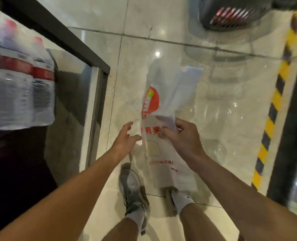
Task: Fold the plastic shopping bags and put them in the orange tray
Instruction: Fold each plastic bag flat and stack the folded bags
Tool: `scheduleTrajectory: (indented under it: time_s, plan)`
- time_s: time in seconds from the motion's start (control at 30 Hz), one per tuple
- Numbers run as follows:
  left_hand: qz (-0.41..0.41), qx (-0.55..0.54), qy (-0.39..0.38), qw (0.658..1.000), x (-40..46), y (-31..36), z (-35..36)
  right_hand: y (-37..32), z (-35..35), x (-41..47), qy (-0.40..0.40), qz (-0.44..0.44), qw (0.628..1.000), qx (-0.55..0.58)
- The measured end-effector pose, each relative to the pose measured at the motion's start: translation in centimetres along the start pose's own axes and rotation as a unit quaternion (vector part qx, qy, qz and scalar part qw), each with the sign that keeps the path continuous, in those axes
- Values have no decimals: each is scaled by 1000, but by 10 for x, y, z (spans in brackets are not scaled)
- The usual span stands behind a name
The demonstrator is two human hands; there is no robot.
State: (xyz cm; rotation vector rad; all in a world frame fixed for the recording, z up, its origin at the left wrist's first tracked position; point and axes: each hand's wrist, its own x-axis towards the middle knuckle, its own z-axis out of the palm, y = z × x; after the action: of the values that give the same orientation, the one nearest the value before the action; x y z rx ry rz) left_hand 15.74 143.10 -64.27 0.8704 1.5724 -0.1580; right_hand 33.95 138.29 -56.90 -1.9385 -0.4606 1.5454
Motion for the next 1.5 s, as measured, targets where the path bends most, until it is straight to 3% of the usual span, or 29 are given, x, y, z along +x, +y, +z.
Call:
scheduleTrajectory:
  time_s: [0.17,0.27,0.47,0.57,0.73,0.9,1.03,1.3,1.5]
  plan:
    - [-37,-168,-80,982,-135,63,-21,-106,-54,-127,-69,-4,997,28]
    - [-30,-234,-113,965,-224,101,-37,-164,-91,-210,-48,10,998,39]
    - [47,-308,-200,929,-389,153,-77,-246,-151,-363,-1,-19,1000,25]
    - [114,-286,-186,933,-460,162,-104,-262,-168,-422,31,-35,999,22]
    - [195,-228,-33,953,-561,168,-128,-282,-179,-481,3,-79,996,34]
    - [311,-219,28,924,-650,156,-140,-304,-184,-503,-111,-130,984,47]
    - [339,-249,123,899,-727,132,-132,-328,-184,-511,-190,-161,966,63]
    - [308,-361,352,807,-849,38,-89,-358,-134,-571,-320,-287,900,-78]
    - [253,-423,498,713,-925,-62,-73,-353,-46,-648,-428,-354,816,-160]
